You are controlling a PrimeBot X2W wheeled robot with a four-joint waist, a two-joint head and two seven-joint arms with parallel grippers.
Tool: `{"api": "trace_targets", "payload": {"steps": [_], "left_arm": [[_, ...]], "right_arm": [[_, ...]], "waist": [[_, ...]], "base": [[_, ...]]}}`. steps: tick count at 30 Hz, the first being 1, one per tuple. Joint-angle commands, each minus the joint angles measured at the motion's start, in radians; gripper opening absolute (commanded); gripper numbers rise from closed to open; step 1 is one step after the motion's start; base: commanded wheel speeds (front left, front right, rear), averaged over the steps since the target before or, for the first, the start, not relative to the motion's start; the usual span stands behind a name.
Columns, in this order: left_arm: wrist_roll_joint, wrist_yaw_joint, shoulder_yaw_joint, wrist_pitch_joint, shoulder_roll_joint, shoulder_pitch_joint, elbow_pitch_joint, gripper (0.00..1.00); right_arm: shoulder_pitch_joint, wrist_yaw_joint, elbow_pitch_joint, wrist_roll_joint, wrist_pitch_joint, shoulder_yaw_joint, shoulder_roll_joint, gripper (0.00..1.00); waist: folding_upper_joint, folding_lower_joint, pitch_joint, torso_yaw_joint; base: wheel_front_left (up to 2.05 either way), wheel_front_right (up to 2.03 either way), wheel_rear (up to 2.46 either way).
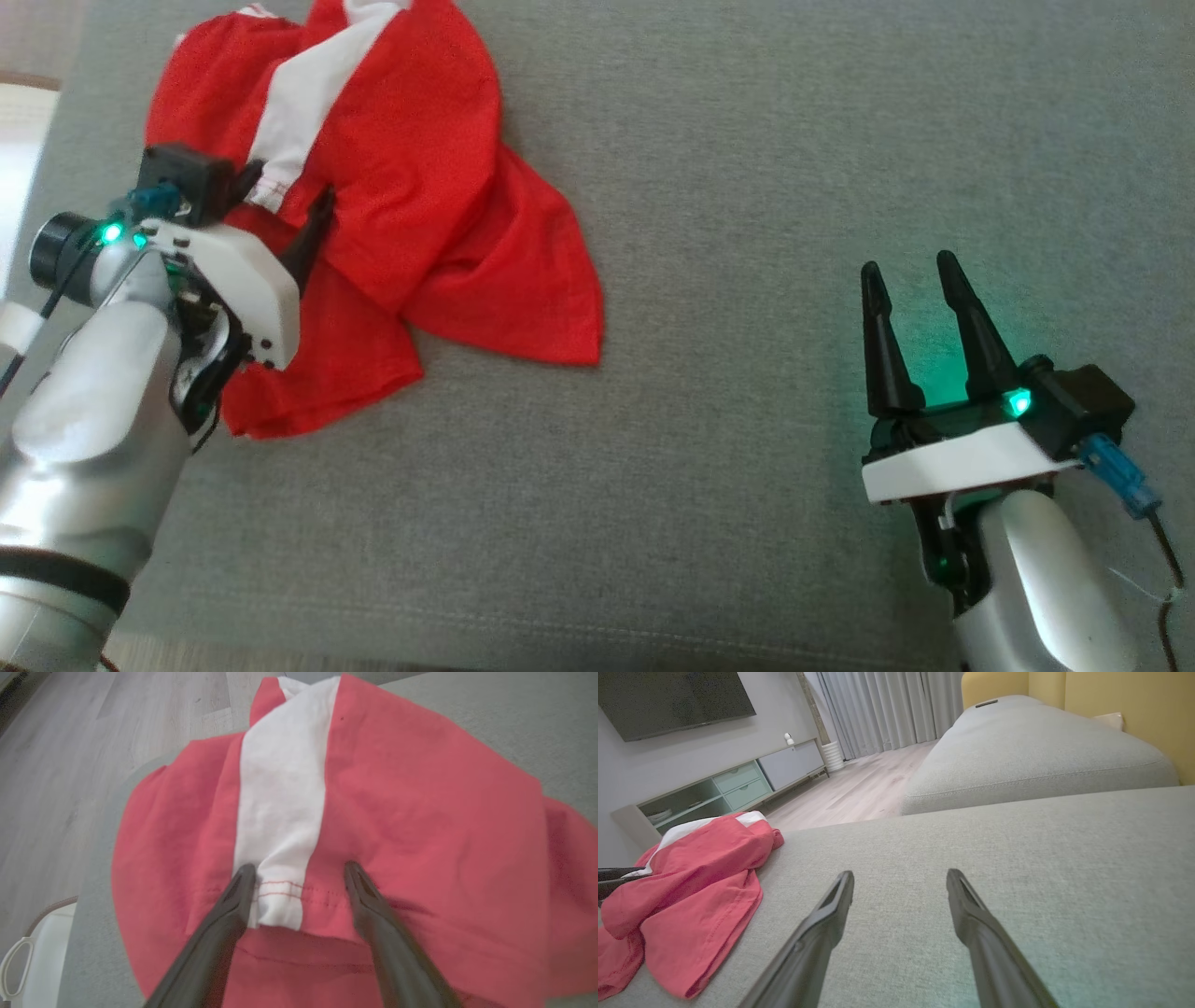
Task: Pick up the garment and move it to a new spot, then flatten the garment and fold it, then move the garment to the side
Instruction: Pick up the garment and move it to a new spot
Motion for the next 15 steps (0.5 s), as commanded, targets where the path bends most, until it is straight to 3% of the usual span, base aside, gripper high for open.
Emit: {"api": "trace_targets", "payload": {"steps": [1,5,6,7,15], "left_arm": [[-0.022,0.001,0.019,0.000,0.052,-0.052,0.006,1.00],[-0.053,0.001,-0.016,-0.004,0.053,-0.071,0.049,0.97],[-0.061,0.001,-0.026,-0.009,0.054,-0.077,0.060,0.29],[-0.071,0.001,-0.035,-0.016,0.055,-0.081,0.070,0.00],[-0.097,0.001,-0.064,-0.178,0.086,-0.116,0.081,0.00]], "right_arm": [[-0.020,-0.001,-0.029,-0.007,-0.011,0.031,-0.004,1.00],[-0.025,-0.001,-0.028,-0.004,-0.011,0.033,-0.004,1.00],[-0.026,-0.001,-0.028,-0.003,-0.011,0.032,-0.004,1.00],[-0.026,-0.001,-0.027,-0.003,-0.011,0.032,-0.004,1.00],[-0.008,-0.001,-0.010,0.012,-0.011,0.043,-0.004,1.00]], "waist": [[0.0000,-0.0002,0.012,-0.019],[0.0000,-0.0002,0.016,-0.029],[0.0000,-0.0002,0.016,-0.032],[0.0000,-0.0002,0.015,-0.035],[0.0000,-0.0002,-0.049,-0.041]], "base": [[0.00,0.00,0.00],[0.00,0.00,0.00],[0.00,0.00,0.00],[0.00,0.00,0.00],[0.00,0.00,0.00]]}}
